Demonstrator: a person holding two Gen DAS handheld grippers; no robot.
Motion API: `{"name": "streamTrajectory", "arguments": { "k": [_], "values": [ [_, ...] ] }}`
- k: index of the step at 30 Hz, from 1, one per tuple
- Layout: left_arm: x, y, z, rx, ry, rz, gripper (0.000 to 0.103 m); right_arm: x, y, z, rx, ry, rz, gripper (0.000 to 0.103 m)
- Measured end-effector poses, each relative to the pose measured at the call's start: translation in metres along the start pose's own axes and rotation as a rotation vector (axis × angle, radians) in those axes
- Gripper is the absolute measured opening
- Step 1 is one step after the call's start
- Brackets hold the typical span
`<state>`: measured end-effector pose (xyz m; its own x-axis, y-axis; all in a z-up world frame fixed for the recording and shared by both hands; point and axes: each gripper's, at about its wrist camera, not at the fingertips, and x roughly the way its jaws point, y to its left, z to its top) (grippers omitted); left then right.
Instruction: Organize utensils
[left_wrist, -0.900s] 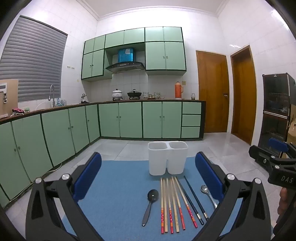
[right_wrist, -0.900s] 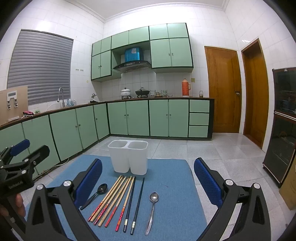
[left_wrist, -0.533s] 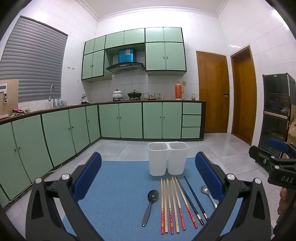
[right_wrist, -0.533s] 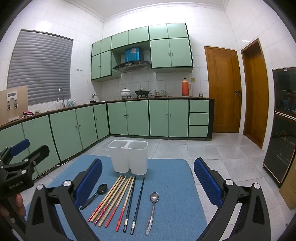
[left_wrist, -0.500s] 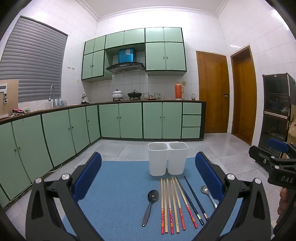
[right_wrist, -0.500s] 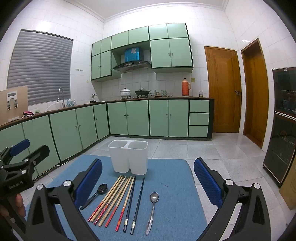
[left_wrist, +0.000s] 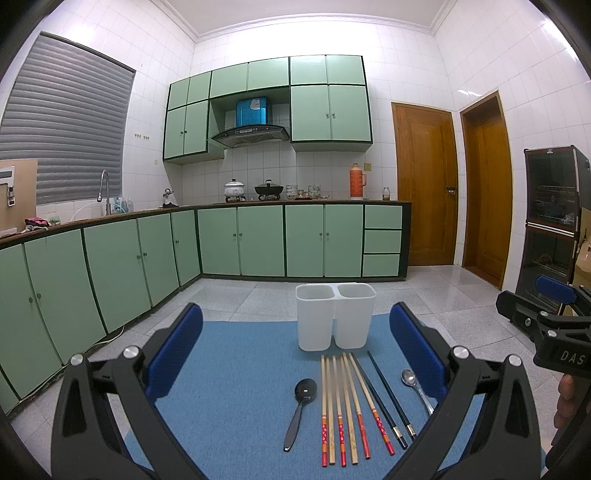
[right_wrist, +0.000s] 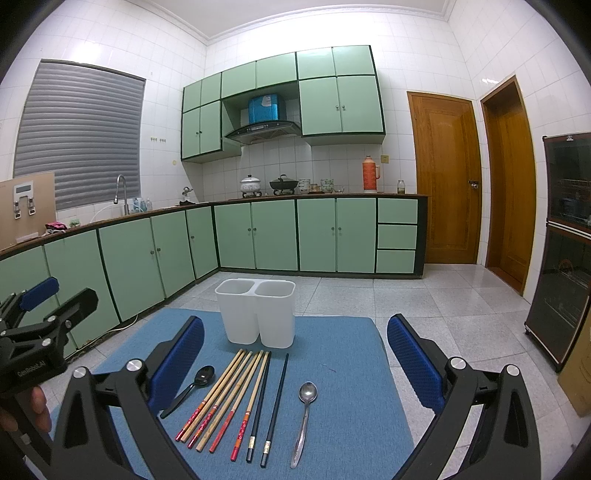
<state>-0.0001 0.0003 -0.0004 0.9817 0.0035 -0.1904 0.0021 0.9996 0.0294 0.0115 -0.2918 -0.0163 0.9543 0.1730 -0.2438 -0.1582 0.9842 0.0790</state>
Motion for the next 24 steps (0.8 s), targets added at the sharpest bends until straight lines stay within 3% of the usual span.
{"name": "streamTrajectory", "arguments": {
  "k": [24],
  "values": [
    [-0.0001,-0.0004,0.0,0.001,-0.001,0.001,0.098,0.0004,0.0024,-0.0009,0.002,0.001,0.0,0.097]
  ]
}}
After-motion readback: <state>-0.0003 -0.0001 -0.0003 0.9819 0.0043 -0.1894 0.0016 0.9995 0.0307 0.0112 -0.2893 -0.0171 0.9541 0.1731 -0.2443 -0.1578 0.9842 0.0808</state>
